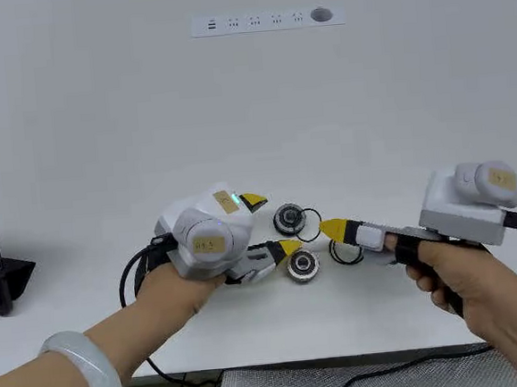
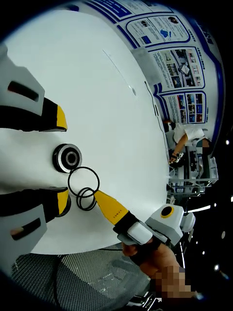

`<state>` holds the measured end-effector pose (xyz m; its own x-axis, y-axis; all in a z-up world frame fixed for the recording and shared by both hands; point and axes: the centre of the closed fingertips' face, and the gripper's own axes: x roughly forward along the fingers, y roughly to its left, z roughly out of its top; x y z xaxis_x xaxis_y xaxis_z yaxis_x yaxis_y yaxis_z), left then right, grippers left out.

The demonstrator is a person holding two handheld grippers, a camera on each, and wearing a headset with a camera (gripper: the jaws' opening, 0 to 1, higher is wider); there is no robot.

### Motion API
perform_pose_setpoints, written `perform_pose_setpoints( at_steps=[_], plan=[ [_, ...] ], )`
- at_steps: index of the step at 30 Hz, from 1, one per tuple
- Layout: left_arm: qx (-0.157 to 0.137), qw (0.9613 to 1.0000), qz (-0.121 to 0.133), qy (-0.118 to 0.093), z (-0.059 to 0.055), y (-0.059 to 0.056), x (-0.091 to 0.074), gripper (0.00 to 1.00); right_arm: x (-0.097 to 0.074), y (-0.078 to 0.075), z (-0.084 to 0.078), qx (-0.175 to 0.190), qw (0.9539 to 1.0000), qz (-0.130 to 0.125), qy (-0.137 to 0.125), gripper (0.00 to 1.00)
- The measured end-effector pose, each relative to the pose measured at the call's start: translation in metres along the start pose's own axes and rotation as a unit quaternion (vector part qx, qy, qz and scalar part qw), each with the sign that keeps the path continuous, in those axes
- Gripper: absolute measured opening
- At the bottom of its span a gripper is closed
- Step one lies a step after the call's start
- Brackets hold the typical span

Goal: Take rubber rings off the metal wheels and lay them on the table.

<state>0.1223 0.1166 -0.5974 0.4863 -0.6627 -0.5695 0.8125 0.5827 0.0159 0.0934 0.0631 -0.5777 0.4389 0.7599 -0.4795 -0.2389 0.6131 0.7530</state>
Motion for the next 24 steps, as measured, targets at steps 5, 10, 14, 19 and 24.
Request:
perform_pose_setpoints(
  at_steps=[5, 10, 14, 19, 24],
  plan=[
    [0.0, 1.0, -0.001, -0.001, 0.0, -0.001, 0.0, 0.48, -0.012, -0.01, -0.004, 0.015, 0.9998, -0.01, -0.003, 0.02],
    [-0.001, 1.0, -0.002, 0.0, 0.0, -0.001, 0.0, 0.49, -0.022, -0.02, -0.008, 0.031, 0.9993, -0.02, -0.006, 0.02],
    [-0.003, 1.0, -0.001, 0.0, -0.001, 0.0, 0.0, 0.48, -0.026, -0.025, -0.011, 0.04, 0.9988, -0.027, -0.006, 0.02],
    [-0.001, 1.0, -0.002, 0.001, -0.001, 0.0, 0.0, 0.47, -0.026, -0.028, -0.014, 0.042, 0.9986, -0.031, -0.003, 0.02],
    [-0.001, 1.0, -0.003, 0.0, -0.001, 0.0, 0.0, 0.46, -0.025, -0.032, -0.016, 0.04, 0.9985, -0.039, 0.001, 0.02]
  ],
)
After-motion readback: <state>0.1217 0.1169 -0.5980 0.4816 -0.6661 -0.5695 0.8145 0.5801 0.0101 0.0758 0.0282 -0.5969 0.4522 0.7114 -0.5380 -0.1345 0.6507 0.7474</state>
